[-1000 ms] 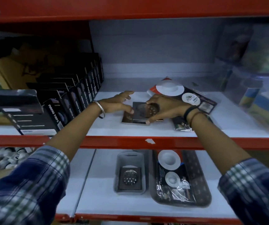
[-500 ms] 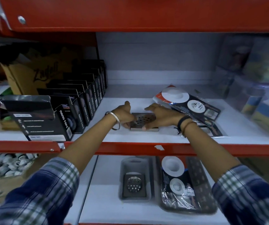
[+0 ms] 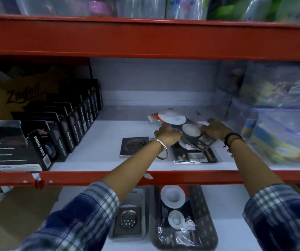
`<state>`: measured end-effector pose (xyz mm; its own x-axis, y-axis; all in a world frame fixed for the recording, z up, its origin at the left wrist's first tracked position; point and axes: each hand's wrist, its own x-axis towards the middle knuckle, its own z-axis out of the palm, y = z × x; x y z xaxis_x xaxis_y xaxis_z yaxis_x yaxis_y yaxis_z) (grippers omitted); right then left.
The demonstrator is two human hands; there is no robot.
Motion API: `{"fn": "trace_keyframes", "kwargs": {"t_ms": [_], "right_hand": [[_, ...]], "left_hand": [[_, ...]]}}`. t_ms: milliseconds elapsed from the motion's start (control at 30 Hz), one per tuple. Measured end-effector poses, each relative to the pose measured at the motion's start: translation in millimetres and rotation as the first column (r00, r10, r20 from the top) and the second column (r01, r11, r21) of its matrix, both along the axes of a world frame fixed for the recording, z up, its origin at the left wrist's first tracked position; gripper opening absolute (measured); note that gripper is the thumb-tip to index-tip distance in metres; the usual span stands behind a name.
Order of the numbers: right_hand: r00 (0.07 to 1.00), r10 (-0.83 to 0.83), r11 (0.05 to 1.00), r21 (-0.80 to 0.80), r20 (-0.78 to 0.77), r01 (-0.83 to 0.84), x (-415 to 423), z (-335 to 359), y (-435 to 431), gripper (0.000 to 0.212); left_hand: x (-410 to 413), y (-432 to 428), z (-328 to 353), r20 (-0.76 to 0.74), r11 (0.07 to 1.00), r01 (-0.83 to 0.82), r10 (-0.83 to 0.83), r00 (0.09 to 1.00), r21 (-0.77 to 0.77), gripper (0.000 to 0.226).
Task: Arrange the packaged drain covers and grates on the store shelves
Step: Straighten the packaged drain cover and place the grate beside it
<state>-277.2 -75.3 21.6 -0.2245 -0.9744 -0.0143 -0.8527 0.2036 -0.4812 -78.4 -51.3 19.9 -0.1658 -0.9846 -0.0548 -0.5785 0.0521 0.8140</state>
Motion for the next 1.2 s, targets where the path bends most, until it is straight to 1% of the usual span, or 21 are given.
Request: {"fn": "trace_keyframes", "kwargs": {"t_ms": [67, 133, 167, 200, 233, 267, 300, 367, 433, 467, 533, 600, 633, 667, 733, 767, 800, 833, 867, 1000, 1200], "right_hand": [[0.998, 0.021, 0.998, -0.068, 0.067, -0.016, -2.1, 5.3, -2.2, 0.055], [0.989, 0.044, 0.996, -0.089, 0.138, -0.032, -0.1, 12.3, -1.1, 0.033], [0.987, 0.039, 0.997, -0.074, 0.155, -0.028, -2.5, 12.1, -1.8, 0.035], [0.991, 0.025, 0.999, -0.035, 0.130, -0.021, -2.5, 11.2, 0.6, 0.048], [0.994, -0.004, 1.000, 0.018, 0.111, 0.002, -2.6, 7.3, 2.2, 0.064], [0.996, -0.022, 0.997, 0.077, 0.089, 0.015, -1.5, 4.2, 4.6, 0.073], [0.996, -0.023, 0.994, 0.107, 0.089, 0.013, -1.4, 0.8, 6.4, 0.076], [0.994, -0.031, 0.995, 0.102, 0.105, 0.020, -2.4, -3.2, 9.1, 0.076], [0.989, -0.032, 0.999, 0.011, 0.142, 0.031, -5.1, -1.2, 5.9, 0.060], [0.986, -0.025, 0.999, -0.033, 0.164, 0.030, -7.3, 2.4, 4.0, 0.048], [0.976, -0.017, 0.993, -0.109, 0.218, 0.042, -12.5, 12.3, 3.3, 0.043], [0.958, 0.003, 0.984, -0.172, 0.286, 0.048, -11.8, 23.6, 13.8, 0.038], [0.953, 0.015, 0.985, -0.168, 0.304, 0.039, -12.2, 24.9, 19.2, 0.033], [0.956, 0.003, 0.992, -0.124, 0.294, 0.035, -10.5, 24.4, 28.1, 0.028], [0.972, -0.015, 0.999, -0.026, 0.233, 0.021, -5.9, 13.0, 40.9, 0.030], [0.980, -0.028, 1.000, 0.010, 0.199, 0.027, -4.2, 3.9, 44.3, 0.032], [0.981, -0.043, 0.999, 0.038, 0.190, 0.037, -2.5, -4.8, 45.9, 0.033], [0.979, -0.044, 0.998, 0.041, 0.197, 0.036, 0.5, -10.5, 48.9, 0.031], [0.976, -0.041, 0.999, 0.032, 0.212, 0.035, 2.2, -14.7, 50.7, 0.030], [0.976, -0.020, 1.000, 0.009, 0.217, 0.019, 8.0, -12.2, 58.0, 0.030], [0.981, 0.013, 1.000, -0.010, 0.193, -0.011, 18.7, -13.2, 75.4, 0.036]], "left_hand": [[-7.1, -4.7, 2.8, -0.074, 0.995, -0.098, 0.097, 0.993, -0.013, 0.053], [-11.4, -7.0, 10.5, -0.189, 0.988, -0.144, 0.131, 0.973, -0.058, 0.051], [-14.1, -5.6, 13.8, -0.240, 0.985, -0.153, 0.129, 0.962, -0.083, 0.050], [-16.4, -4.7, 14.6, -0.293, 0.985, -0.155, 0.125, 0.948, -0.080, 0.045], [-18.4, -4.8, 12.3, -0.329, 0.987, -0.149, 0.123, 0.936, -0.056, 0.036], [-20.3, -3.6, 9.9, -0.348, 0.988, -0.152, 0.140, 0.927, -0.009, 0.029], [-21.8, -5.1, 4.9, -0.354, 0.985, -0.166, 0.169, 0.920, 0.041, 0.029], [-25.1, -8.1, -2.1, -0.387, 0.973, -0.192, 0.227, 0.894, 0.129, 0.049], [-29.2, -39.1, -23.6, -0.456, 0.967, -0.212, 0.255, 0.853, 0.144, 0.067], [-30.5, -54.4, -30.9, -0.475, 0.964, -0.227, 0.267, 0.838, 0.142, 0.072], [-31.0, -57.4, -23.2, -0.501, 0.963, -0.242, 0.268, 0.823, 0.118, 0.070], [-27.5, -42.9, -7.9, -0.449, 0.965, -0.248, 0.260, 0.855, 0.087, 0.066], [-25.6, -21.2, 5.2, -0.398, 0.965, -0.250, 0.261, 0.880, 0.079, 0.061], [-24.0, -8.3, 9.4, -0.314, 0.963, -0.262, 0.270, 0.910, 0.068, 0.055], [-20.2, 7.0, 6.6, -0.062, 0.962, -0.273, 0.274, 0.960, 0.026, 0.046], [-19.0, 10.4, 0.2, 0.069, 0.965, -0.262, 0.261, 0.963, 0.001, 0.044], [-18.5, 12.4, -5.4, 0.154, 0.966, -0.259, 0.258, 0.954, -0.014, 0.044], [-18.4, 12.0, -11.6, 0.181, 0.965, -0.260, 0.259, 0.949, -0.018, 0.045], [-20.3, 13.5, -14.7, 0.166, 0.966, -0.260, 0.256, 0.952, 0.002, 0.046], [-28.8, 13.7, -18.8, 0.028, 0.964, -0.264, 0.263, 0.964, 0.043, 0.046], [-27.7, 16.2, -21.9, 0.060, 0.967, -0.253, 0.252, 0.966, 0.021, 0.046]]}}
